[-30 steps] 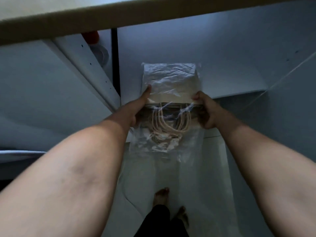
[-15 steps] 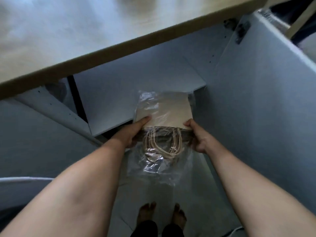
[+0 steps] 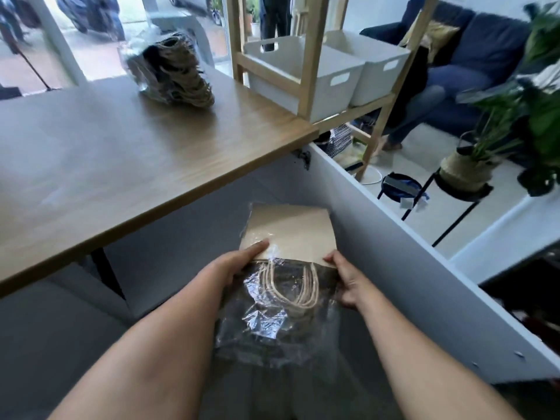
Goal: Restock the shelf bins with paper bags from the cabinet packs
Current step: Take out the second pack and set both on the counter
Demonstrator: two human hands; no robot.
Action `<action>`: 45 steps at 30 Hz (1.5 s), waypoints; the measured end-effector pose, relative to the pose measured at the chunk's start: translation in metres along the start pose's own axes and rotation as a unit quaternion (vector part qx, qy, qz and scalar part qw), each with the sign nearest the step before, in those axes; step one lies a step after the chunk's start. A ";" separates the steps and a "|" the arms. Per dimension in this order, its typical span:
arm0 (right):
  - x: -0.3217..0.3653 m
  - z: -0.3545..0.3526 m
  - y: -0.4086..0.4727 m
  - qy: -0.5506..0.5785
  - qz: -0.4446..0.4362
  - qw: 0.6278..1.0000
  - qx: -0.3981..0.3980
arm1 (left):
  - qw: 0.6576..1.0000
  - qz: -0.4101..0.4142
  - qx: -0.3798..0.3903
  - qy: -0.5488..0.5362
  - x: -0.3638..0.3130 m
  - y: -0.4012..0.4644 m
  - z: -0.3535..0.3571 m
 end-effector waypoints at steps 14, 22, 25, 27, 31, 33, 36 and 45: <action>0.078 0.021 -0.119 -0.040 -0.092 0.995 -0.022 | 0.995 0.049 0.016 0.086 -0.063 -0.107 -0.002; 0.139 0.016 -0.170 -0.041 -0.131 0.988 -0.065 | 0.976 0.112 0.001 0.185 -0.128 -0.176 0.023; 0.162 0.012 -0.187 -0.014 -0.162 0.985 -0.064 | 0.971 0.148 -0.018 0.189 -0.156 -0.200 0.030; 0.175 0.010 -0.195 -0.016 -0.171 0.983 -0.065 | 0.968 0.165 -0.016 0.190 -0.173 -0.201 0.031; 0.200 0.012 -0.205 -0.010 -0.195 0.979 -0.050 | 0.965 0.175 -0.035 0.191 -0.195 -0.212 0.034; 0.210 0.015 -0.204 -0.005 -0.199 0.979 -0.040 | 0.962 0.187 -0.050 0.193 -0.204 -0.215 0.033; 0.223 0.021 -0.195 -0.023 -0.195 0.980 -0.028 | 0.966 0.173 -0.061 0.182 -0.206 -0.215 0.025; 0.247 0.122 -0.132 -0.134 -0.185 0.969 0.099 | 0.982 0.129 -0.137 -0.002 -0.162 -0.228 -0.055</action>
Point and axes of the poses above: each hand's wrist, its own y-axis towards the middle knuckle, its own z-axis out of the palm, x = y × z, the point moved 9 cm from there along y, towards the middle knuckle, and after that the axes turned 7 degrees about x, right-handed, at the moved point
